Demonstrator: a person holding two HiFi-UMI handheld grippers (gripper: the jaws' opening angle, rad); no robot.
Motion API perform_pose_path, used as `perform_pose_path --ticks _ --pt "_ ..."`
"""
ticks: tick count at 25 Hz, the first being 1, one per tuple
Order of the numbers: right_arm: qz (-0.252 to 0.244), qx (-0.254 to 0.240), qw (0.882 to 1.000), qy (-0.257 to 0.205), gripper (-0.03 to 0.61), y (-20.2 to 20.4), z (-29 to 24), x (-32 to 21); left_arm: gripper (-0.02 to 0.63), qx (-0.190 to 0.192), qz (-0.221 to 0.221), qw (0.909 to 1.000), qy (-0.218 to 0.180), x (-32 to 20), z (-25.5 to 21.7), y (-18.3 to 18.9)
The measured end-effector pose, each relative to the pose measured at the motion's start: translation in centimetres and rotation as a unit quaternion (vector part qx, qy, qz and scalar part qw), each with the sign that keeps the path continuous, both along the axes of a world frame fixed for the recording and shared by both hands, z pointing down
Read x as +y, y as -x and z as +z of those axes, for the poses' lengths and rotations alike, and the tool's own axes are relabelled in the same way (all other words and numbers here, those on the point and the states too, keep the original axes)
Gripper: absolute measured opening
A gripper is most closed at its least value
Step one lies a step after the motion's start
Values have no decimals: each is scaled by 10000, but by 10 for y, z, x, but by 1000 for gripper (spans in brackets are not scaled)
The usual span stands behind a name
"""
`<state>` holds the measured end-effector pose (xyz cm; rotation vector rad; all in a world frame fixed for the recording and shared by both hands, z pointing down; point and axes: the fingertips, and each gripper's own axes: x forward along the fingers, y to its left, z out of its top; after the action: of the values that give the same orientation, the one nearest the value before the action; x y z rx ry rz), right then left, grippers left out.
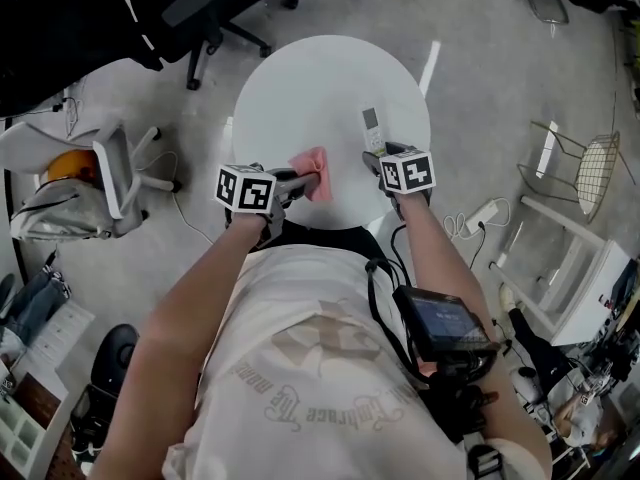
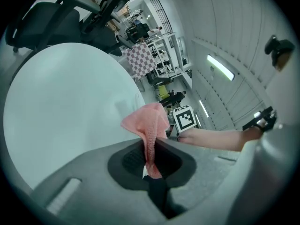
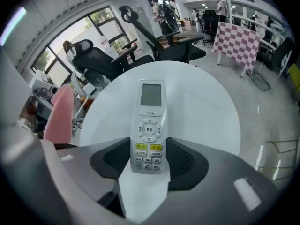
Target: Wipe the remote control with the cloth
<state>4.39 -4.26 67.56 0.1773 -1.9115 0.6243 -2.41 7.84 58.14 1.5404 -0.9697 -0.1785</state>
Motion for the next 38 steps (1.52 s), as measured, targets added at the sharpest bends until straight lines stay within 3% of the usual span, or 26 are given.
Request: perform_pose_path --ticks 9,14,19,23,28,32,38 --pt "-423 860 9915 -876 248 -30 13 -15 20 -123 -112 9999 -15 1 -7 1" --pt "-799 913 9832 -1362 250 -28 6 -18 20 -202 -82 9997 -80 0 -16 0" --pt "-774 746 9835 -1457 255 -17 -5 -16 20 -340 -69 9993 -123 3 -22 9" --pt "-491 519 9856 -1534 236 -19 -23 -19 20 -358 6 9990 -281 -6 -30 10" --pt "223 50 9831 -1819 81 -26 -63 -22 20 -596 222 9962 -600 -14 -48 18" --pt "899 -418 9732 -2073 8 -28 -101 -15 20 -992 578 9887 -963 -18 -67 32" --pt "1842 -1063 9515 -2221 8 -31 -147 10 20 -1352 759 9769 -1472 -8 -87 60"
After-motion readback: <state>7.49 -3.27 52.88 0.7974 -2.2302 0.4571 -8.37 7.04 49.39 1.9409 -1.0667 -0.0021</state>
